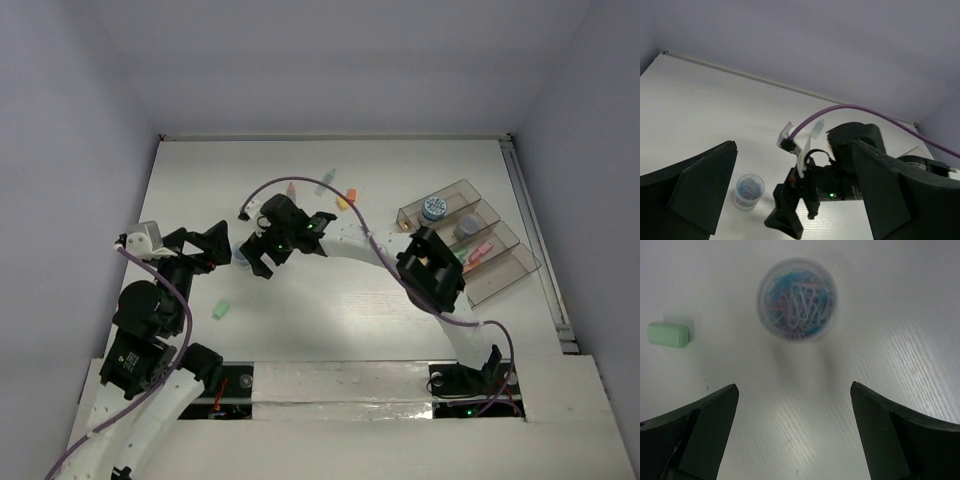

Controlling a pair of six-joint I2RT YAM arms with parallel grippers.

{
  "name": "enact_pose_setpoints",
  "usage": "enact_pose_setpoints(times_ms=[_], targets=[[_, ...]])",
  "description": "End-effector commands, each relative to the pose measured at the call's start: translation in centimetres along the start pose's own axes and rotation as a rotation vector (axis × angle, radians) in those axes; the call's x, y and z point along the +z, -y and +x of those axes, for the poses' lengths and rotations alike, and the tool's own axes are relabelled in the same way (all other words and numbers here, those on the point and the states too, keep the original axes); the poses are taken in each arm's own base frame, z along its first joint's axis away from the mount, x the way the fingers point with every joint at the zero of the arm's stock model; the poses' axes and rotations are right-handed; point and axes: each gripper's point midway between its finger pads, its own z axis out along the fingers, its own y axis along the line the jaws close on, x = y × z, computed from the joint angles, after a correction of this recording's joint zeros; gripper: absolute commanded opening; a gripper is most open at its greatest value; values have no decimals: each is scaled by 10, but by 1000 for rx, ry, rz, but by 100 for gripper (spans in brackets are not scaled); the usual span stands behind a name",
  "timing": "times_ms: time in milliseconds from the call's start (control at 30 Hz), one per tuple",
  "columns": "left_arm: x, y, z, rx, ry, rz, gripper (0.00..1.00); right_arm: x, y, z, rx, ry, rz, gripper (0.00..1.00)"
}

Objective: Sort the stationery into containers
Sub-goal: Pick up the stationery from the center of the board.

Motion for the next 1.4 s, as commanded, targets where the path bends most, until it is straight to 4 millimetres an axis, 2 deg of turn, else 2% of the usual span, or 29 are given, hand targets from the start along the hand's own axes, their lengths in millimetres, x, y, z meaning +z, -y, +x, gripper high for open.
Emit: enact_pose_setpoints(times_ms=[0, 33, 67, 133, 167, 200, 267, 333, 367, 533, 633, 667, 700, 767, 867, 900, 933, 1000, 1033, 1067, 1100, 1133, 1167, 1200, 1233, 1267, 1300, 1333, 1367], targets=[[5, -1, -4, -12, 22, -18, 99, 14, -9, -22, -56, 27, -47, 100], [6, -3, -5, -11, 26, -26, 99, 19, -8, -22, -55, 24, -44, 100], [6, -2, -5, -10, 27, -21, 99, 32, -10, -11, -55, -10, -47, 100], [6, -2, -6, -11, 30, -19, 99, 39, -4, -22, -61, 16, -20, 100], [6, -1, -6, -11, 29, -14, 99, 44, -8, -22, -60, 13, -23, 100], [6, -1, -5, -11, 28, -11, 99, 54, -4, -16, -56, 0, -8, 100], [6, 0, -5, -10, 28, -10, 99, 58, 1, -29, -52, 37, 19, 100], [6, 0, -5, -10, 27, -7, 99, 67, 1, -29, -51, 43, 39, 99], [6, 0, -5, -9, 26, -5, 99, 68, 3, -36, -47, 69, 50, 97], [6, 1, -5, -8, 25, 1, 99, 70, 1, -48, -21, 118, 48, 92], [6, 3, -6, -10, 27, 8, 99, 68, 4, -53, -12, 142, 67, 73], [6, 3, -6, -10, 27, 8, 99, 60, 4, -66, -10, 179, 76, 59], [6, 3, -6, -10, 27, 10, 99, 59, 7, -62, -4, 178, 97, 52], [6, 3, -5, -10, 26, 13, 99, 45, 9, -80, 5, 247, 124, 40], [6, 5, -5, -9, 24, 22, 99, 2, 20, -111, 15, 354, 231, 39], [6, 6, -5, -7, 22, 27, 99, -31, 22, -134, 21, 423, 279, 39], [6, 6, -4, -7, 20, 28, 99, -42, 34, -127, 32, 422, 317, 39], [5, 7, -5, -6, 24, 33, 99, -81, 57, -137, 64, 489, 412, 39], [5, 7, -5, -6, 24, 37, 99, -132, 76, -153, 97, 566, 464, 39], [4, 8, -5, -7, 25, 43, 99, -176, 105, -141, 159, 598, 545, 38], [4, 9, -6, -8, 26, 49, 99, -161, 109, -117, 176, 548, 547, 38], [3, 10, -6, -7, 24, 53, 99, -213, 118, -126, 222, 645, 592, 38], [2, 11, -7, -9, 29, 60, 99, -225, 156, -84, 312, 601, 672, 37], [2, 12, -7, -10, 29, 69, 99, -245, 172, -66, 364, 607, 721, 37], [2, 13, -8, -11, 30, 75, 99, -283, 177, -61, 433, 678, 747, 37], [1, 14, -9, -13, 34, 80, 99, -304, 204, -27, 505, 640, 824, 37], [0, 15, -9, -12, 35, 86, 99, -305, 213, 11, 550, 584, 863, 37], [0, 15, -9, -12, 34, 89, 99, -318, 219, 29, 582, 577, 901, 37], [-1, 18, -9, -15, 34, 102, 99, -335, 216, 43, 615, 582, 926, 37]])
